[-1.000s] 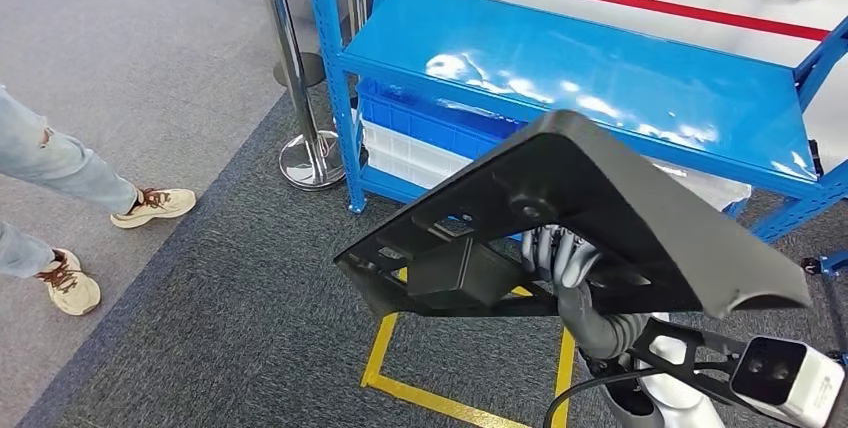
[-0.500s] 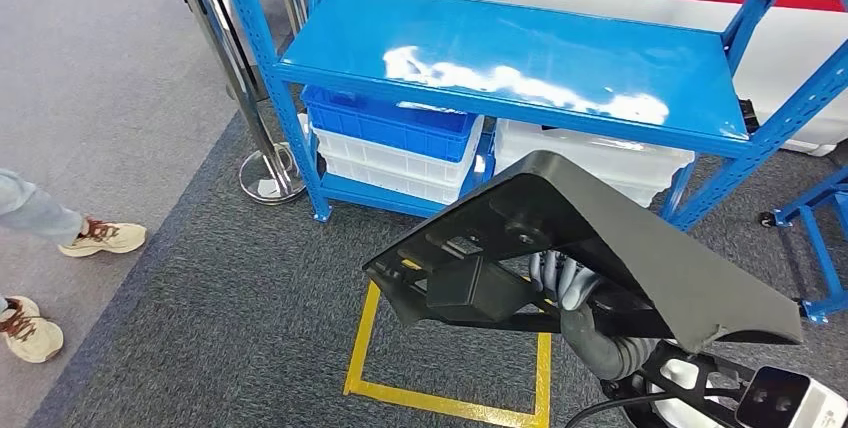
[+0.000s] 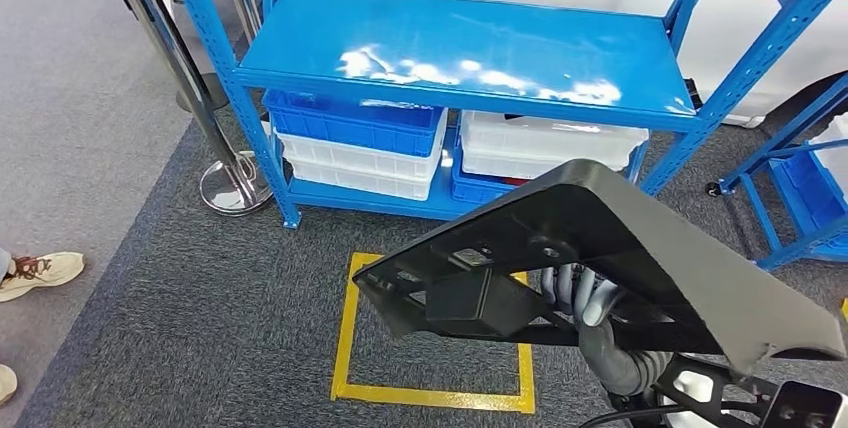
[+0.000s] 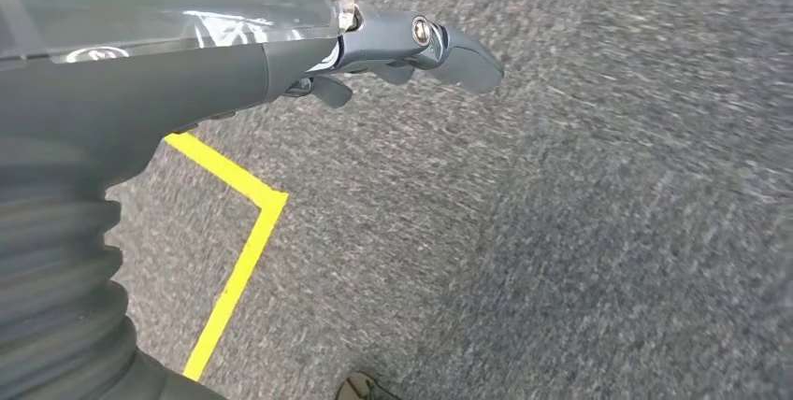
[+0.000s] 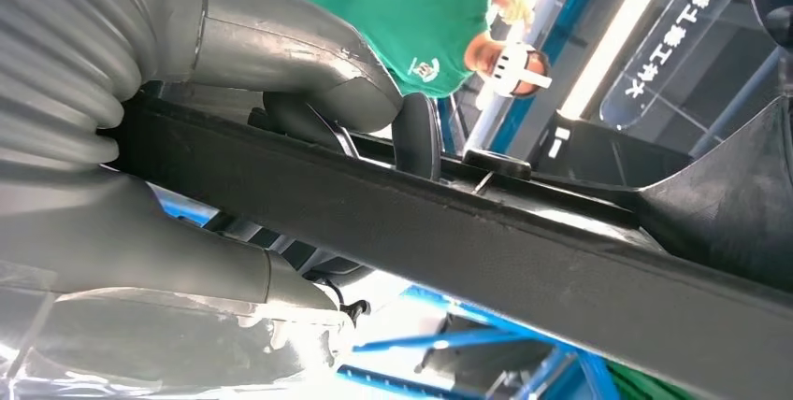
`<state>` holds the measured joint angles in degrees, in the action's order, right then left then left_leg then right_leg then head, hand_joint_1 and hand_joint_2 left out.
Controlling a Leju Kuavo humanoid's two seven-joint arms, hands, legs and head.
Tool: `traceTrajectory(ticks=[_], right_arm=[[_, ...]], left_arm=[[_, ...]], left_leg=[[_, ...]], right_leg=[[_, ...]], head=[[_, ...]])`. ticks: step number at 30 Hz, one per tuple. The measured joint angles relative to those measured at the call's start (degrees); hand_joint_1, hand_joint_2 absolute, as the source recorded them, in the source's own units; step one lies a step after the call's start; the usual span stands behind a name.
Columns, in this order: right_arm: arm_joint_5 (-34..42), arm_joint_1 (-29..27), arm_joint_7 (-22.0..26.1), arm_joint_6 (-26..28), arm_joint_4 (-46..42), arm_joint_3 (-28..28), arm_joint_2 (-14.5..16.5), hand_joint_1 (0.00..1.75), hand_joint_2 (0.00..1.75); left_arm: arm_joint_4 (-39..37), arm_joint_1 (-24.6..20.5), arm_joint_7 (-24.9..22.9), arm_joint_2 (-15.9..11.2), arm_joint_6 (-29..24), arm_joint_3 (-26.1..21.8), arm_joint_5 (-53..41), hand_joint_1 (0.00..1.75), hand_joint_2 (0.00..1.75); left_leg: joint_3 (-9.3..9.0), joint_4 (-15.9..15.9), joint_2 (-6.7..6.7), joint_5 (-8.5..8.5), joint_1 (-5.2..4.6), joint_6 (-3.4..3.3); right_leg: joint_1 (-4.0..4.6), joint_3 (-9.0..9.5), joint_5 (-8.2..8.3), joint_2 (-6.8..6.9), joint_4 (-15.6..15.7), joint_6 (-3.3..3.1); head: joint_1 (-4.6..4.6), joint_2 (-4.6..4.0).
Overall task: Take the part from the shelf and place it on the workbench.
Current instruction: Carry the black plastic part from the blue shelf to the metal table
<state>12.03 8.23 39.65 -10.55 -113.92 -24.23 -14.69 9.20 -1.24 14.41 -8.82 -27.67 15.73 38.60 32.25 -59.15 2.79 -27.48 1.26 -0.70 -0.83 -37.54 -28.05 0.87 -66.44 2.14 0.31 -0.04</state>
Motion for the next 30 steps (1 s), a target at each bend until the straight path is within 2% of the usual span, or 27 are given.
traceTrajectory(ticks=[2, 3, 5, 7, 8, 10, 11, 12, 13, 14, 15, 17, 19, 21, 23, 25, 26, 27, 28, 29, 30], right_arm=[[-0.3, 0.0, 0.0, 0.2, -0.6, 0.4, 0.0, 1.69, 1.75], [-0.5, -0.1, 0.0, 0.3, -0.8, 0.6, 0.0, 1.69, 1.75], [-0.9, -0.6, 0.1, 0.5, -1.3, 1.0, 0.0, 1.69, 1.75], [-1.1, -1.3, 0.1, 0.3, -1.9, 1.5, 0.0, 1.69, 1.75], [-1.3, -1.5, 0.1, 0.0, -2.2, 1.8, 0.0, 1.69, 1.75], [-1.8, -2.0, 0.1, -1.0, -2.6, 2.1, 0.2, 1.69, 1.75], [-2.0, -2.2, 0.1, -1.6, -2.6, 2.2, 0.3, 1.69, 1.75], [-2.2, -2.3, 0.1, -2.1, -2.6, 2.2, 0.5, 1.69, 1.75], [-2.3, -2.4, 0.1, -2.5, -2.6, 2.2, 0.6, 1.69, 1.75], [-2.3, -2.4, 0.1, -2.9, -2.6, 2.2, 0.7, 1.69, 1.75], [-2.4, -2.3, 0.1, -3.2, -2.6, 2.2, 0.8, 1.69, 1.75], [-2.5, -2.2, 0.1, -3.7, -2.6, 2.2, 1.2, 1.69, 1.75], [-2.9, -2.1, 0.1, -4.2, -2.5, 2.1, 1.6, 1.69, 1.75], [-3.1, -2.0, 0.1, -5.0, -2.3, 1.8, 1.9, 1.69, 1.75], [-2.5, -1.5, 0.0, -6.3, -1.9, 1.2, 2.1, 1.69, 1.75], [-1.7, -0.9, -0.1, -7.6, -1.2, 0.3, 2.3, 1.69, 1.75], [-1.4, -0.7, -0.2, -8.2, -0.8, -0.1, 2.4, 1.69, 1.75], [-1.0, -0.6, -0.2, -8.9, -0.3, -0.6, 2.5, 1.69, 1.75], [-0.5, -0.3, -0.2, -9.7, 0.2, -1.2, 2.7, 1.69, 1.75], [0.1, 0.0, -0.2, -10.7, 0.6, -1.8, 2.8, 1.69, 1.75], [0.7, 0.5, -0.2, -11.7, 1.0, -2.4, 3.0, 1.69, 1.75]], left_arm=[[0.0, 0.1, 0.1, 0.0, -0.1, -0.1, 0.4, 0.0, 1.75], [0.0, 0.2, 0.2, -0.1, -0.1, -0.2, 0.5, 0.0, 1.75], [0.0, 0.2, 0.4, -0.1, 0.1, -0.4, 0.6, 0.0, 1.75], [-0.1, 0.4, 0.6, -0.3, 0.6, -0.4, 0.4, 0.0, 1.75], [-0.1, 0.5, 0.6, -0.4, 1.0, -0.4, 0.2, 0.0, 1.75], [-0.2, 0.7, 0.4, -0.5, 1.6, -0.3, -0.3, 0.0, 1.75], [-0.3, 0.7, 0.2, -0.5, 1.9, -0.3, -0.6, 0.0, 1.75], [-0.3, 0.7, 0.1, -0.5, 2.0, -0.2, -0.8, 0.0, 1.75], [-0.3, 0.7, 0.0, -0.5, 2.2, 0.0, -0.9, 0.0, 1.75], [-0.3, 0.8, 0.0, -0.5, 2.3, 0.1, -1.0, 0.0, 1.75], [-0.3, 0.8, 0.0, -0.5, 2.4, 0.2, -1.1, 0.0, 1.75], [-0.4, 0.8, -0.3, -0.5, 2.6, 0.4, -1.5, 0.0, 1.75], [-0.5, 0.8, -0.8, -0.4, 3.1, 0.9, -1.9, 0.0, 1.75], [-0.5, 0.5, -1.3, -0.1, 3.5, 1.5, -2.5, 0.0, 1.75], [-0.5, 0.3, -1.9, 0.2, 3.6, 2.2, -2.9, 0.0, 1.75], [-0.5, 0.3, -2.2, 0.3, 3.7, 2.7, -3.1, 0.0, 1.75], [-0.5, 0.3, -2.3, 0.4, 3.6, 2.9, -3.1, 0.0, 1.75], [-0.5, 0.3, -2.4, 0.5, 3.6, 3.1, -3.1, 0.0, 1.75], [-0.5, 0.3, -2.4, 0.6, 3.6, 3.2, -3.0, 0.0, 1.75], [-0.5, 0.2, -2.5, 0.7, 3.5, 3.3, -2.8, 0.0, 1.75], [-0.5, 0.1, -2.6, 0.9, 3.4, 3.4, -2.7, 0.0, 1.75]], left_leg=[[-0.2, 0.0, 0.74, -0.16, -0.16, 0.43], [-0.27, 0.1, 1.12, -0.23, -0.22, 0.7], [-0.56, 0.3, 1.89, -0.3, -0.24, 1.41], [-0.54, -0.5, 1.01, -1.24, -0.12, 1.95], [0.19, -2.5, 0.0, -2.56, -0.09, 2.08], [3.36, -9.5, -1.93, -6.29, -0.01, 2.13], [5.09, -13.2, -2.27, -7.68, -0.02, 2.17], [6.18, -15.3, -2.41, -8.02, -0.02, 2.22], [6.28, -15.3, -2.46, -7.19, -0.01, 2.24], [5.33, -13.1, -2.63, -5.34, 0.01, 2.23], [3.69, -9.3, -3.17, -3.09, 0.07, 2.2], [0.89, -2.9, -5.27, -0.7, 0.23, 1.98], [0.24, -1.1, -6.25, -0.77, 0.16, 1.5], [0.23, -0.8, -5.18, -0.5, 0.13, 0.83], [0.01, -0.3, -3.99, -0.18, 0.3, 0.18], [-0.07, -0.1, -2.83, -0.09, 0.27, -0.16], [-0.04, -0.1, -2.23, -0.11, 0.21, -0.22], [-0.04, -0.1, -1.66, -0.15, 0.19, -0.23], [-0.09, -0.1, -1.09, -0.21, 0.18, -0.19], [-0.19, -0.1, -0.57, -0.28, 0.16, -0.13], [-0.34, -0.1, -0.08, -0.37, 0.14, -0.05]], right_leg=[[0.63, 3.08, 1.87, 1.46, 6.1, -0.75], [0.94, 3.55, 1.93, 1.76, 7.2, -1.13], [1.22, 3.51, 2.05, 0.87, 7.6, -1.87], [0.99, 3.93, 2.47, 0.02, 8.4, -2.63], [0.83, 4.16, 2.68, -0.35, 8.7, -3.02], [0.77, 4.25, 2.8, -1.14, 8.9, -3.49], [0.83, 4.21, 2.79, -1.67, 8.9, -3.56], [0.89, 4.21, 2.78, -2.26, 8.8, -3.59], [0.92, 4.21, 2.74, -2.9, 8.6, -3.57], [0.9, 4.23, 2.64, -3.57, 8.4, -3.51], [0.86, 4.2, 2.47, -4.21, 8.1, -3.36], [0.88, 3.66, 2.05, -5.38, 7.1, -2.84], [0.81, 2.89, 2.05, -6.39, 6.5, -2.2], [0.65, 2.53, 2.21, -6.99, 6.4, -1.61], [0.72, 1.5, 0.82, -5.07, 4.3, -0.98], [0.57, -1.57, -2.46, -2.24, -2.1, -0.36], [0.38, -3.39, -3.89, -1.59, -5.7, -0.13], [0.22, -4.62, -4.46, -1.29, -8.1, 0.01], [0.13, -4.88, -3.95, -1.11, -8.5, 0.04], [0.09, -4.03, -2.51, -0.92, -6.7, -0.06], [0.17, -2.21, -0.48, -0.46, -3.2, -0.31]], head=[[-0.01, 0.0], [-0.02, 0.0], [-0.04, 0.0], [-0.07, 0.0], [-0.09, 0.0], [-0.12, 0.0], [-0.13, 0.0], [-0.13, 0.0], [-0.13, 0.0], [-0.13, 0.0], [-0.13, 0.0], [-0.1, 0.0], [-0.07, 0.0], [-0.07, 0.0], [0.13, 0.0], [0.31, 0.0], [0.31, 0.0], [0.31, 0.0], [0.31, 0.0], [0.31, 0.0], [0.31, 0.0]])
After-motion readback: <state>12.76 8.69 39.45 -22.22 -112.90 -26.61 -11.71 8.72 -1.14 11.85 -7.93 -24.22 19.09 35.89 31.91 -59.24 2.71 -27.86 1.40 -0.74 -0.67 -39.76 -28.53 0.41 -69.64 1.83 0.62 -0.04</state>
